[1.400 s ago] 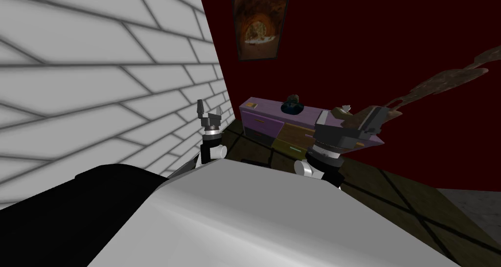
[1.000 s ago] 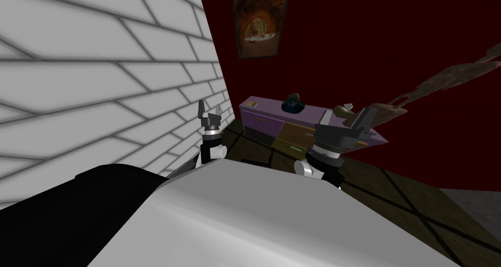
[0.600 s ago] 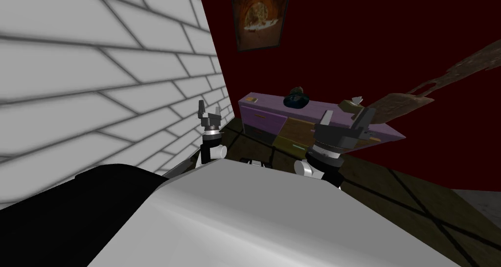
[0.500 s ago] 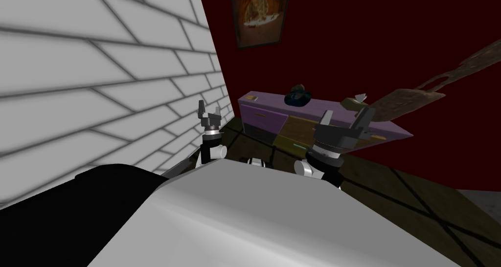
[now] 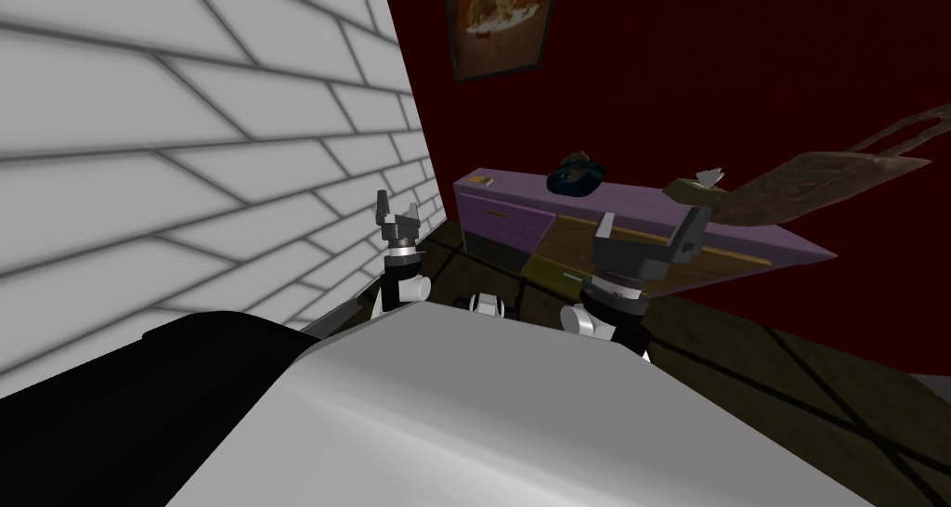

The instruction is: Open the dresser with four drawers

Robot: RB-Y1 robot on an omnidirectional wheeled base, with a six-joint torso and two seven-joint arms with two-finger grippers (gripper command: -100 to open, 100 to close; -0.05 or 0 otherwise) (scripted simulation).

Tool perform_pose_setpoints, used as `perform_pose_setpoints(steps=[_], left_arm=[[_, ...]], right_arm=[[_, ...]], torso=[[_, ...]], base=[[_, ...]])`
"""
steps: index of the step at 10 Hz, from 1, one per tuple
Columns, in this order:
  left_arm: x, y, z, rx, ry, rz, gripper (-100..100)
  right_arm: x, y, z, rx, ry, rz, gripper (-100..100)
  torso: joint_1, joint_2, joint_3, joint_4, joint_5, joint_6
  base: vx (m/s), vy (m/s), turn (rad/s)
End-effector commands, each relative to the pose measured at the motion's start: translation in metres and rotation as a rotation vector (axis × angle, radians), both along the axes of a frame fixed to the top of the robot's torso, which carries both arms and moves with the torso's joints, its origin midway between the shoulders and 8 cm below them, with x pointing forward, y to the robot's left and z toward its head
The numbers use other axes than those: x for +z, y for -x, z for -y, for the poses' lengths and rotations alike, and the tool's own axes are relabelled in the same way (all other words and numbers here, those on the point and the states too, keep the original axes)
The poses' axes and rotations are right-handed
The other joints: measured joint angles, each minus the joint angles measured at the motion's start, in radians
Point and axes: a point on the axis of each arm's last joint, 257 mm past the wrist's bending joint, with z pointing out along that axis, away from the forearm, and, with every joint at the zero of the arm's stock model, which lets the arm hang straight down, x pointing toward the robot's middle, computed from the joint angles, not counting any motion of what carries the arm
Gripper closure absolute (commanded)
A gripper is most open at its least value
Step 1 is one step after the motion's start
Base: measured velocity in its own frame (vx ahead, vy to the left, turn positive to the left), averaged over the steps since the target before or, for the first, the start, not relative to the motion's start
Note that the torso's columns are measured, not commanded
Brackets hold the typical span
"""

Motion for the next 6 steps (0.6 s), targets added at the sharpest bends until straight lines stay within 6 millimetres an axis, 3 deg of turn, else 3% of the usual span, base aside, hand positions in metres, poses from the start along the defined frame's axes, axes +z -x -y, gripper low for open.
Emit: perform_pose_setpoints(steps=[1,6], left_arm=[[0.0,0.0,0.0,0.0,0.0,0.0,0],[0.0,0.0,0.0,0.0,0.0,0.0,0]], right_arm=[[-0.007,-0.006,0.003,0.057,-0.041,-0.014,-100],[-0.023,-0.017,0.013,0.173,-0.162,-0.039,-100]], torso=[[0.0,0.001,0.0,0.0,0.0,0.0],[-0.001,0.002,0.001,0.001,0.0,0.0]], base=[[0.027,0.037,0.021],[0.031,0.037,0.046]])
